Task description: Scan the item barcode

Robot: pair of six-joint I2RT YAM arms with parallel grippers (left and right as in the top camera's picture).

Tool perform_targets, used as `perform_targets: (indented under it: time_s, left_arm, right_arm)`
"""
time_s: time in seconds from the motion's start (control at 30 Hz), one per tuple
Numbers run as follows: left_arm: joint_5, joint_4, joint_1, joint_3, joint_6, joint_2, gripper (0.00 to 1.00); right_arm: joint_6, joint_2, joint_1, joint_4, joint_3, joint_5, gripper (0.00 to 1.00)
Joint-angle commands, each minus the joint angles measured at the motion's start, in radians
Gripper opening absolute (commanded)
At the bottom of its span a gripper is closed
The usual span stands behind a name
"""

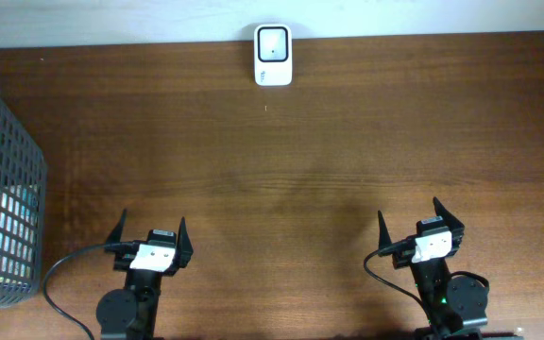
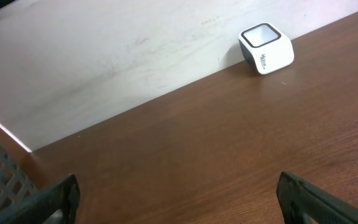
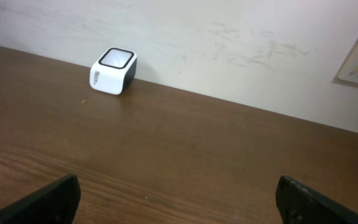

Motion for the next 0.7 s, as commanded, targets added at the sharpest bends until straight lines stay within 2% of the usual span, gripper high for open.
perform_targets:
  time_s: [0.0,0.4,0.67]
  left_arm:
    - [-0.004,0.002,0.005,-0.007,0.008,-0.01,0.99]
    - [0.065,0.021,0.005,-0.003,-0.018,-0.01,0.99]
    - [0.065,0.012,0.005,0.106,-0.059,0.039,0.99]
  right_arm:
    - [0.004,-0.006,-0.004,0.0,-0.008,-0.012,0.99]
    - [0.004,-0.006,-0.004,0.0,-0.008,-0.012,0.99]
    - [0.004,-0.006,-0.004,0.0,-0.008,-0.012,0.99]
